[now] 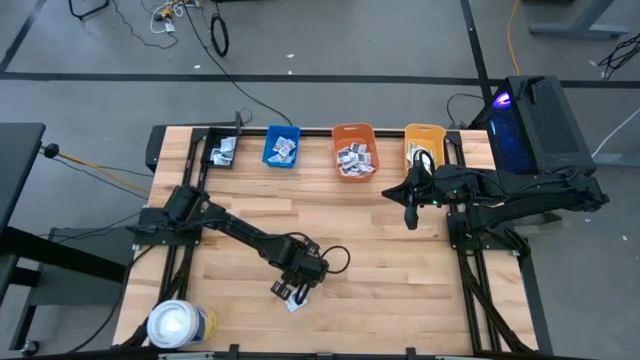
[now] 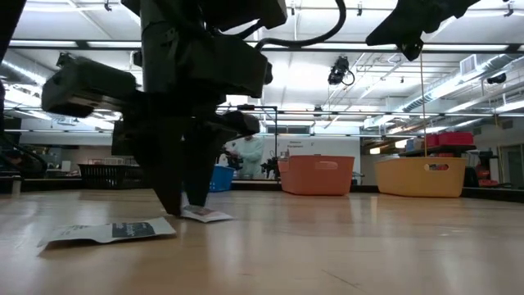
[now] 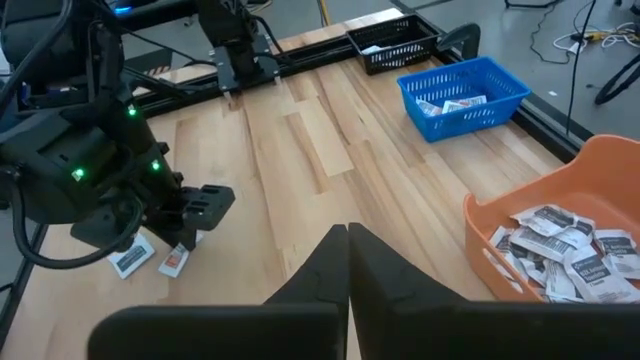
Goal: Pick & Place First Aid Supplies
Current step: Put the ointment pack into the blue bin
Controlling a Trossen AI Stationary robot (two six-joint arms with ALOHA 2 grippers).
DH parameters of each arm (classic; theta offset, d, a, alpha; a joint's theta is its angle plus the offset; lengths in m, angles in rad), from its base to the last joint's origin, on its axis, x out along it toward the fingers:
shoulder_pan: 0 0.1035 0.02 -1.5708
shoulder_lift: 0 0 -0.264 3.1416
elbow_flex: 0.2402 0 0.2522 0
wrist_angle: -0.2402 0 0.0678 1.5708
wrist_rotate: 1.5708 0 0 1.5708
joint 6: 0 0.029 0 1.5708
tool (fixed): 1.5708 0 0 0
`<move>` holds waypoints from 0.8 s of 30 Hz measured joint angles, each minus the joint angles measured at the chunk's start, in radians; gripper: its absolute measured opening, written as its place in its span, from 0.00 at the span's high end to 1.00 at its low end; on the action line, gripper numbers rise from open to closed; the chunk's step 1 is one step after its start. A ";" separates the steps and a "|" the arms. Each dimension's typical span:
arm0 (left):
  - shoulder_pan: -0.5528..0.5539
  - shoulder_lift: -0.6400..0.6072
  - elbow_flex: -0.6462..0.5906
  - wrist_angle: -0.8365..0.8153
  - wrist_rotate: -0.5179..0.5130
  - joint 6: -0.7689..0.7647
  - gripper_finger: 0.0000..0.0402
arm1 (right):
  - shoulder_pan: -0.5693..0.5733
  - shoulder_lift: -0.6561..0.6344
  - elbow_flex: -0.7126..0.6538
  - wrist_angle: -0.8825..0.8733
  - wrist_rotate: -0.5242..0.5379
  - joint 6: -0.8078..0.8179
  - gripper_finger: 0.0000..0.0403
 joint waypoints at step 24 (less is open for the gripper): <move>0.120 -0.009 0.073 -0.249 -0.028 0.045 0.72 | 0.000 0.000 0.000 0.005 0.000 -0.003 0.99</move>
